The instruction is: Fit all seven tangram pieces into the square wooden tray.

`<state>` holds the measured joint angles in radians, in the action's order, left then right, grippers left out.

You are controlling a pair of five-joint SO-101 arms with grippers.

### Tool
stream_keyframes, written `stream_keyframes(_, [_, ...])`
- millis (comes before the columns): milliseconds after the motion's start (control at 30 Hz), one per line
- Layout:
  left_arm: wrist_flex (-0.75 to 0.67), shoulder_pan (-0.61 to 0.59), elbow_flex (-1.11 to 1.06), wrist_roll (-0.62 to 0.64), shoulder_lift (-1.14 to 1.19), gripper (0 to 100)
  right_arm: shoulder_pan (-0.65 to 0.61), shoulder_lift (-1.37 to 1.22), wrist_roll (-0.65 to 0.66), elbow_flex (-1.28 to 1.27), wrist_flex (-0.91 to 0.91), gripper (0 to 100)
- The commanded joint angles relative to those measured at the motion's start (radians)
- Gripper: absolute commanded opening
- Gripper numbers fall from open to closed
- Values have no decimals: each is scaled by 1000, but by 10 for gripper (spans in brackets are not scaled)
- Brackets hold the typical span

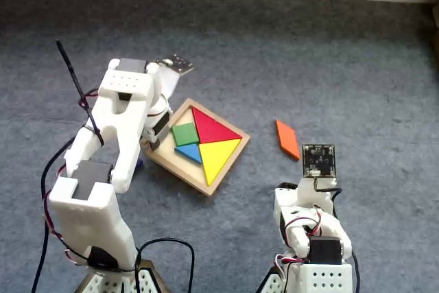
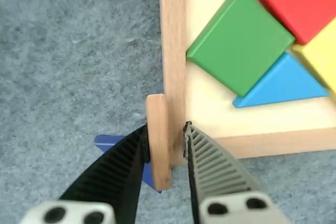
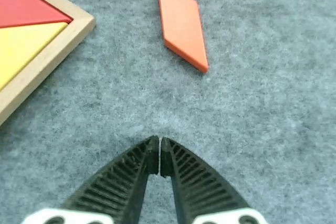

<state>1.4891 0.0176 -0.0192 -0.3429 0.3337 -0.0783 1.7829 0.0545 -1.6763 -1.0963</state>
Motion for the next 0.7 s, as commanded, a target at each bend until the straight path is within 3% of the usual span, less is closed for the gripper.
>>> stream_keyframes(0, [-55, 27, -59, -5, -10, 5, 12, 21, -5, -111, 1, 26])
stream_keyframes(133, [-123, 24, -133, -6, -10, 11, 12, 21, -5, -111, 1, 26])
stream_keyframes(333, [-126, 19, -142, -5, -19, 98, 12, 21, -5, -111, 1, 26])
stream_keyframes(667, [-106, 12, -76, -6, -22, 101, 12, 21, -5, -111, 1, 26])
